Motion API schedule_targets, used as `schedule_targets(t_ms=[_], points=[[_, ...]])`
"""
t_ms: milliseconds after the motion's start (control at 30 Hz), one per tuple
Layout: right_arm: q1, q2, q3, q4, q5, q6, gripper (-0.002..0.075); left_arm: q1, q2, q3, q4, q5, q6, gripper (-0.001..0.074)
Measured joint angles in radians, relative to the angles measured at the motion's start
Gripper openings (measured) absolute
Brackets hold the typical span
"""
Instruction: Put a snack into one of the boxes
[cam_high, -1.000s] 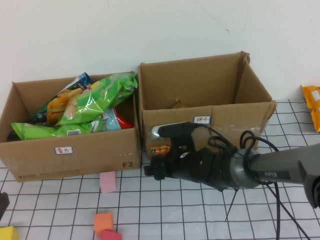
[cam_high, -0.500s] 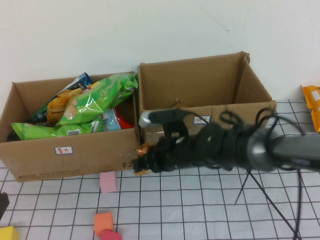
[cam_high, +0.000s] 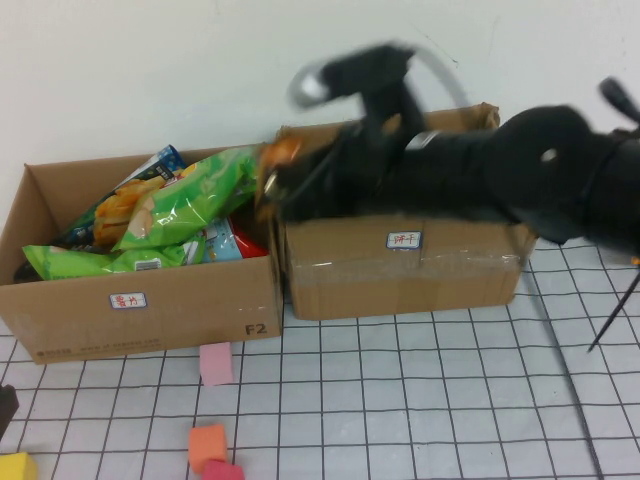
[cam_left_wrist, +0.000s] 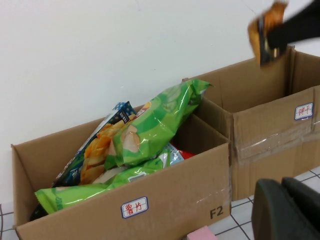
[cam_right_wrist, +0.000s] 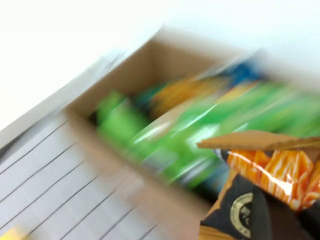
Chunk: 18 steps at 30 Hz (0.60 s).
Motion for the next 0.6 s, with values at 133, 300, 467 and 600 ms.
schedule_targets(t_ms=[133, 300, 467, 600], points=[[-0.087, 0.007, 0.0, 0.029, -0.135, -0.023, 0.0033, 0.0, 0.0, 0.0, 0.0, 0.0, 0.0, -0.0001], [-0.227, 0.071, -0.011, 0.072, -0.148, -0.027, 0.0127, 0.0, 0.0, 0.0, 0.0, 0.0, 0.0, -0.0001], [-0.322, 0.161, -0.04, 0.107, -0.054, -0.027, 0.0385, 0.0, 0.0, 0.0, 0.0, 0.004, 0.0, -0.0001], [-0.367, 0.176, -0.05, 0.162, 0.071, -0.029, 0.0454, 0.0, 0.0, 0.0, 0.0, 0.019, 0.0, -0.0001]])
